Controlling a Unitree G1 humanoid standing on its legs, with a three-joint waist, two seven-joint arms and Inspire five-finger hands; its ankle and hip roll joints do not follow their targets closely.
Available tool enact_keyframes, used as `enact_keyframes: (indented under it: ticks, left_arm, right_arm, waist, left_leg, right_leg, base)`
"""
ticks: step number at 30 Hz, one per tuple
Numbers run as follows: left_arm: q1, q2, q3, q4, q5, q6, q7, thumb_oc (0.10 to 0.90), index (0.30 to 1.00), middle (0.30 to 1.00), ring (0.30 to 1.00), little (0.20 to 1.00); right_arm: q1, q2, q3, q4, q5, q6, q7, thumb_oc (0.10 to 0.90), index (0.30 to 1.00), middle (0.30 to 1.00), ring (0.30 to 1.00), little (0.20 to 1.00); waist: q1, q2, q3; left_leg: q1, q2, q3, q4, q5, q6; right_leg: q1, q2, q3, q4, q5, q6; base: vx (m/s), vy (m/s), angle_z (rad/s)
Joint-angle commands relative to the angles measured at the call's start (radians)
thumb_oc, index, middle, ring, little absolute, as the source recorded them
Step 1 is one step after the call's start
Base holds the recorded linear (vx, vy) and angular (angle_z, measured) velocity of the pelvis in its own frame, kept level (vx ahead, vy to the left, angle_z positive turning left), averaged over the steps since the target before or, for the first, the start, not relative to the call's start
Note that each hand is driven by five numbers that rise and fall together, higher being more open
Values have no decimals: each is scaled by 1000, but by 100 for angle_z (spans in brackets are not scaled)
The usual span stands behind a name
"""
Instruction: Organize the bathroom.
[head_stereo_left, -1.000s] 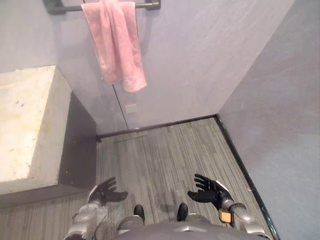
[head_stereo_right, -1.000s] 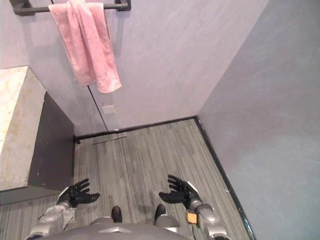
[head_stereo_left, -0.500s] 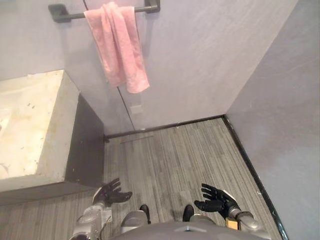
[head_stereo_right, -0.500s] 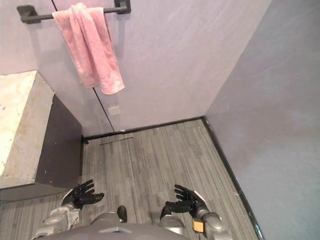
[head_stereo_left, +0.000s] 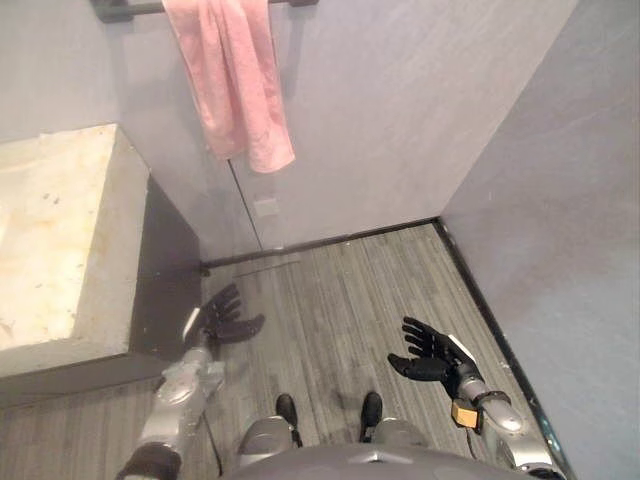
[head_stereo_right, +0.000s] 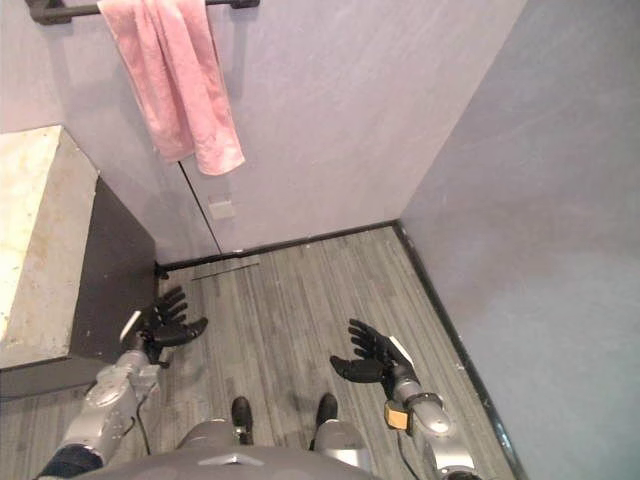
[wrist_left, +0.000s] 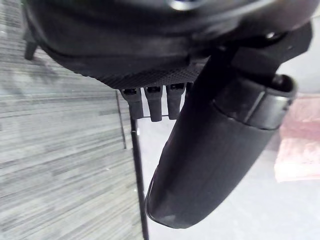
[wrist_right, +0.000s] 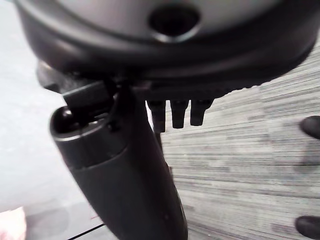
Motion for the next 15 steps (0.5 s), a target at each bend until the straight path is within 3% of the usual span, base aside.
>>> enact_keyframes:
  ticks: [1,4,7,9,11,13,14,15]
  left_arm:
    - [-89,55,25,-65,20,-140,62,800,900,900,900,900]
    - [-103,62,22,-161,68,-142,111,800,900,900,900,900]
    - [-120,65,21,-214,72,-148,126,800,900,900,900,900]
    - [-142,64,19,-270,94,-153,162,800,900,900,900,900]
    - [-162,56,11,-309,23,-137,169,800,900,900,900,900]
    - [-182,45,2,-321,65,-183,183,800,900,900,900,900]
    - [-192,43,-5,-330,80,-189,193,800,900,900,900,900]
    - [-233,20,-43,-372,80,-189,231,800,900,900,900,900]
  right_arm:
    - [-101,-46,-19,-80,21,-186,-27,800,900,900,900,900]
    - [-137,-50,-15,-154,3,-229,-77,800,900,900,900,900]
    - [-157,-56,-19,-233,-10,-229,-132,800,900,900,900,900]
    - [-184,-59,-27,-308,-53,-242,-183,800,900,900,900,900]
    - [-207,-62,-26,-355,-81,-262,-210,800,900,900,900,900]
    - [-235,-67,-14,-368,-83,-279,-240,800,900,900,900,900]
    - [-250,-68,-6,-367,-82,-282,-254,800,900,900,900,900]
    - [-312,-70,18,-355,-92,-305,-296,800,900,900,900,900]
  waist:
    - [-11,13,-45]
    - [-5,23,-61]
    - [-13,37,-72]
    - [-22,57,-66]
    - [-16,64,-57]
    - [-13,61,-49]
    - [-10,58,-47]
    - [9,39,-40]
  left_leg:
    - [-133,-27,42,47,68,-35]
    - [-65,-44,37,-15,46,-12]
    - [-9,-46,24,-60,34,1]
    - [31,-39,4,-85,22,18]
    - [34,-37,-14,-82,12,35]
    - [36,-49,-33,-73,-6,48]
    - [38,-53,-45,-68,-14,50]
    - [54,-71,-86,-62,-32,42]
  right_leg:
    - [95,72,12,89,-153,63]
    - [94,66,3,116,-173,73]
    - [65,62,5,191,-206,83]
    - [-22,36,16,383,-204,117]
    - [-90,0,26,566,-178,149]
    - [-142,0,61,665,-158,166]
    - [-155,-7,65,669,-149,170]
    - [-161,-45,41,566,-127,169]
  base:
    - [234,123,-18]
    - [186,96,-19]
    - [136,100,-6]
    - [141,127,5]
    - [84,45,4]
    - [58,-16,8]
    - [157,-138,13]
    - [183,-168,5]
